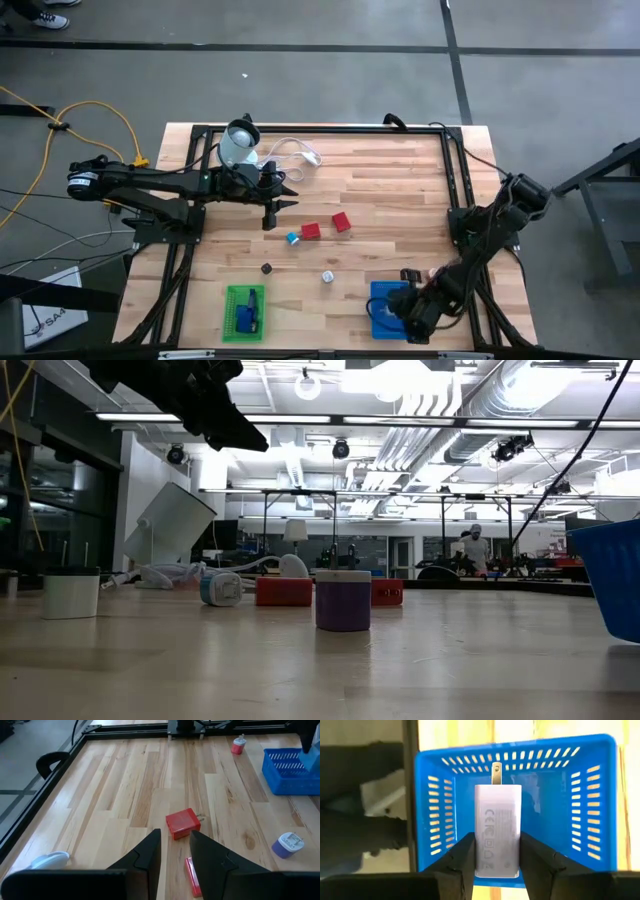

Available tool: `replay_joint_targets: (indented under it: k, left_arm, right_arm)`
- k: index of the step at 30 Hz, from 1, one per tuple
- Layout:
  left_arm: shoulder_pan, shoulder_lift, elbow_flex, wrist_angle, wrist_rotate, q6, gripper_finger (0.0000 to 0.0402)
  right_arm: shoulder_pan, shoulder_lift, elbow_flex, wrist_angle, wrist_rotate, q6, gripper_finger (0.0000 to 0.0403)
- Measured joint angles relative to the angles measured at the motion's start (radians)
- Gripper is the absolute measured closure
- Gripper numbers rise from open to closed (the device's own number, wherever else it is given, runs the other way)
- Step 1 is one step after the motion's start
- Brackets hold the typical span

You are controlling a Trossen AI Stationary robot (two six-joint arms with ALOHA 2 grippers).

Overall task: Pick & Place Office items
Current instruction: Put the white charger adapter into the blue bin

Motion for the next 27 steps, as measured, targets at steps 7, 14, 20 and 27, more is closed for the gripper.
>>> replay_joint_targets:
  k: [7,14,20,27]
  left_arm:
    - [0.000,0.000,0.000,0.000,0.000,0.000,0.0304]
    - [0.000,0.000,0.000,0.000,0.000,0.000,0.0304]
    - [0.000,0.000,0.000,0.000,0.000,0.000,0.0304]
    - [0.000,0.000,0.000,0.000,0.000,0.000,0.0304]
  right_arm:
    - [0.017,0.085,0.073,-0.059,0.009,0.000,0.0288]
    - [0.027,0.091,0.073,-0.046,0.034,0.028,0.0288]
    - [0.042,0.125,0.072,-0.031,0.019,0.043,0.0286]
    - [0.055,0.147,0.072,-0.018,0.006,0.054,0.0289]
